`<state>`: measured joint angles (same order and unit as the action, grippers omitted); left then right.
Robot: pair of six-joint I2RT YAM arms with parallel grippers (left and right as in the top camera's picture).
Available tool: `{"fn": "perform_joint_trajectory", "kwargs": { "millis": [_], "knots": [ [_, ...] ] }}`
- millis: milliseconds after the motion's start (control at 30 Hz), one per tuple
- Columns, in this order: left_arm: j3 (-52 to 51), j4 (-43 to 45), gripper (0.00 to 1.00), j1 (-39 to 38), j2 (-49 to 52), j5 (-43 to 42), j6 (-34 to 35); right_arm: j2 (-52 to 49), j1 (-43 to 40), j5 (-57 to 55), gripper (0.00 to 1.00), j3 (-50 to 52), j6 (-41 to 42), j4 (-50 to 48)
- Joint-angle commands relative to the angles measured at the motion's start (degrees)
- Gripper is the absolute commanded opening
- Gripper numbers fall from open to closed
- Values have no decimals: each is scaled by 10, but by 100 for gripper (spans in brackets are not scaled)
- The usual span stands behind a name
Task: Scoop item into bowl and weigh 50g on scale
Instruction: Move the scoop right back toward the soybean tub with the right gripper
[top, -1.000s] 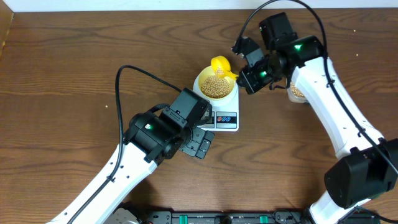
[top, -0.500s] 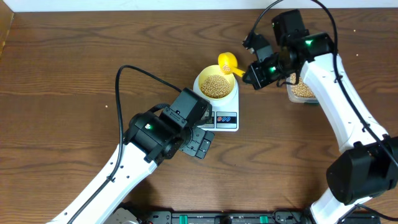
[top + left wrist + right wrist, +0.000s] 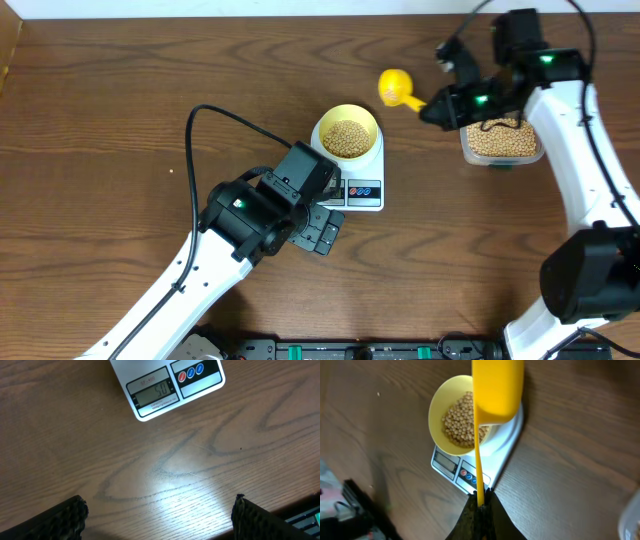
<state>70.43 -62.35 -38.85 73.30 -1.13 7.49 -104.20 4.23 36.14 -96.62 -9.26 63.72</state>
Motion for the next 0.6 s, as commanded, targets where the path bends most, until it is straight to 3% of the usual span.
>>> {"fn": "perform_joint_trajectory", "kwargs": {
  "millis": [0, 300, 567],
  "knots": [
    [14, 0, 94, -1, -2, 7, -3, 30, -38, 49, 1, -10, 7, 17],
    [14, 0, 94, -1, -2, 7, -3, 69, -129, 78, 1, -10, 76, 28],
    [14, 0, 94, -1, -2, 7, -3, 79, -162, 80, 1, -10, 154, 28]
  ]
}}
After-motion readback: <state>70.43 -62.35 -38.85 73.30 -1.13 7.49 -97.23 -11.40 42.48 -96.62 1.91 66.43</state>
